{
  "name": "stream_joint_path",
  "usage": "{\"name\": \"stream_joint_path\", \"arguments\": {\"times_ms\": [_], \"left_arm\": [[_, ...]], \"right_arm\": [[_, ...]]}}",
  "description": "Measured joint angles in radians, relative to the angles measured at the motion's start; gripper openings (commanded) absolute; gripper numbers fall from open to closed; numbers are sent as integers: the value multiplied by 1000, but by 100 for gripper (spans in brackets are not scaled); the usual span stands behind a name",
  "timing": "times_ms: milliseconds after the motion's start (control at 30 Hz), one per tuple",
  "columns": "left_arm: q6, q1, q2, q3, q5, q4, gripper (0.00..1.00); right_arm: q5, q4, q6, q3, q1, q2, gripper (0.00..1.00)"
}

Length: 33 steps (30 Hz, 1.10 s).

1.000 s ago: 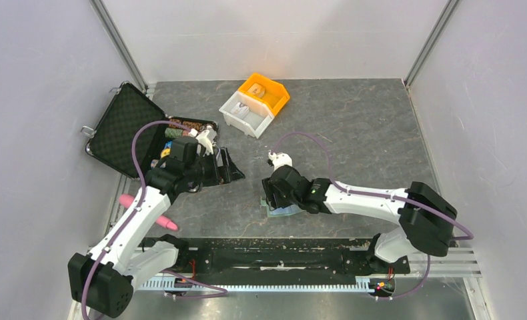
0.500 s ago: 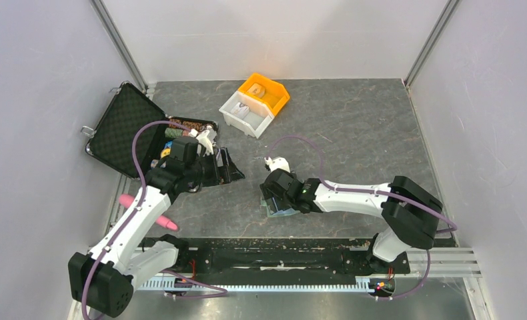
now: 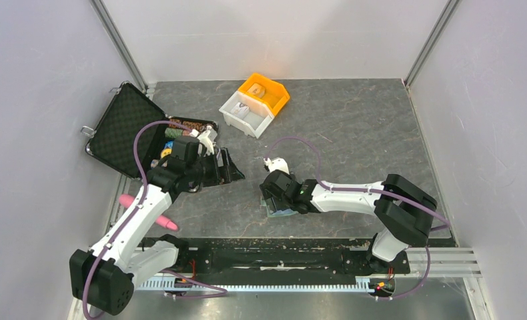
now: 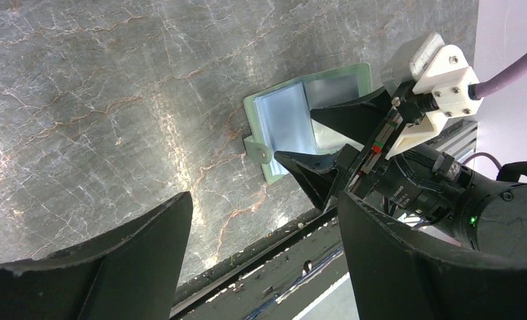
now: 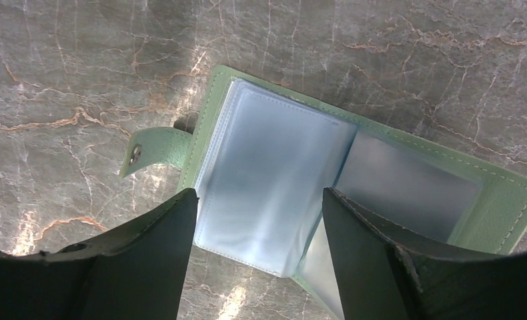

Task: Take the credit cards out of the card holder
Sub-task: Remove the credit card from the card holder.

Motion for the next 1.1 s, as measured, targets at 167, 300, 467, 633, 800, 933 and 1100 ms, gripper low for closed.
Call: {"name": "stream_joint_path", "arguments": {"times_ms": [167, 300, 467, 633, 800, 933, 1100], "left_arm": [[0, 0, 0, 0, 0, 0, 84], [0, 0, 2, 0, 0, 0, 83], [0, 0, 2, 0, 0, 0, 82], [0, 0, 6, 0, 0, 0, 82], [0, 0, 9, -1, 1, 0, 81], [0, 0, 9, -10, 10, 0, 81], [-1, 0, 14, -20, 30, -3, 81]], "right_arm": [[6, 10, 2, -15, 0, 0, 68], [10, 11, 3, -16, 0, 0, 68], [14, 15, 8, -23, 0, 0, 58], [31, 25, 17, -29, 0, 0, 52], [37, 31, 18, -31, 0, 0, 47], [39, 46, 25, -45, 0, -10, 62], [22, 47, 37, -50, 0, -27, 76]]}}
